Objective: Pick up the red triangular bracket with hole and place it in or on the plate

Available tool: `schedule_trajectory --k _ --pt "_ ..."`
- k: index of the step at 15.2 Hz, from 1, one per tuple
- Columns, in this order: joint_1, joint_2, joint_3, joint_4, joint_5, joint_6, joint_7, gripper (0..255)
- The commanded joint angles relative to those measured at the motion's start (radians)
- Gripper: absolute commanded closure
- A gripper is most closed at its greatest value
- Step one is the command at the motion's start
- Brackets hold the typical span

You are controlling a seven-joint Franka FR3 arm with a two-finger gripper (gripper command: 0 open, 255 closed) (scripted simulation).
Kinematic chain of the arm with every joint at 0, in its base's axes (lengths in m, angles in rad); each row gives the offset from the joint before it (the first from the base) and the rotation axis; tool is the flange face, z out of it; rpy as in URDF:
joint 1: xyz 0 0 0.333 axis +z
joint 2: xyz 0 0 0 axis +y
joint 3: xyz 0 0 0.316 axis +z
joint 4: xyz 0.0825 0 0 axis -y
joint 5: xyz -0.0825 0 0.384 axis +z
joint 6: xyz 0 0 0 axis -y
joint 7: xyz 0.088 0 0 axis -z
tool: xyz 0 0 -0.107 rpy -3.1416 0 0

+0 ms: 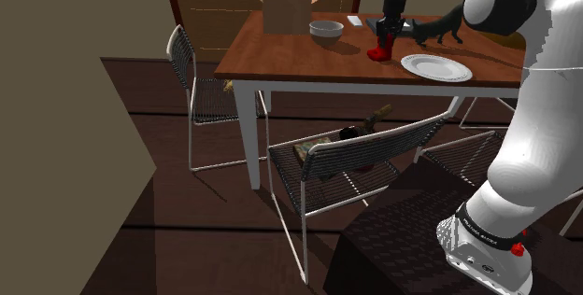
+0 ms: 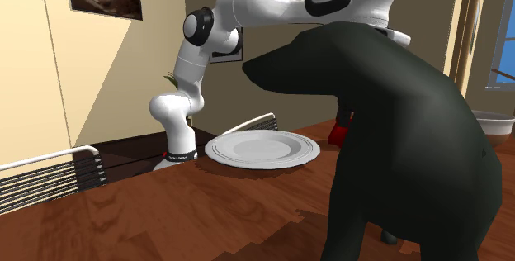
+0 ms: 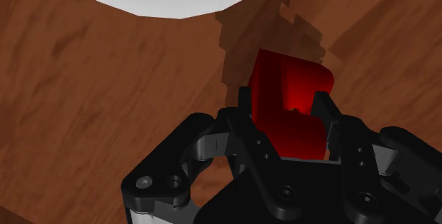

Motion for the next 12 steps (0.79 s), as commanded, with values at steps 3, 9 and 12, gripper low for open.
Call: schedule_trajectory --k 3,9,12 --pt "0.000 0.003 0.000 0.000 0.000 0.000 0.000 255" --pt "-0.003 0.006 0.000 0.032 0.001 -0.029 0.000 255" --pt "-0.009 0.016 -0.001 0.088 0.003 -0.075 -0.001 255"
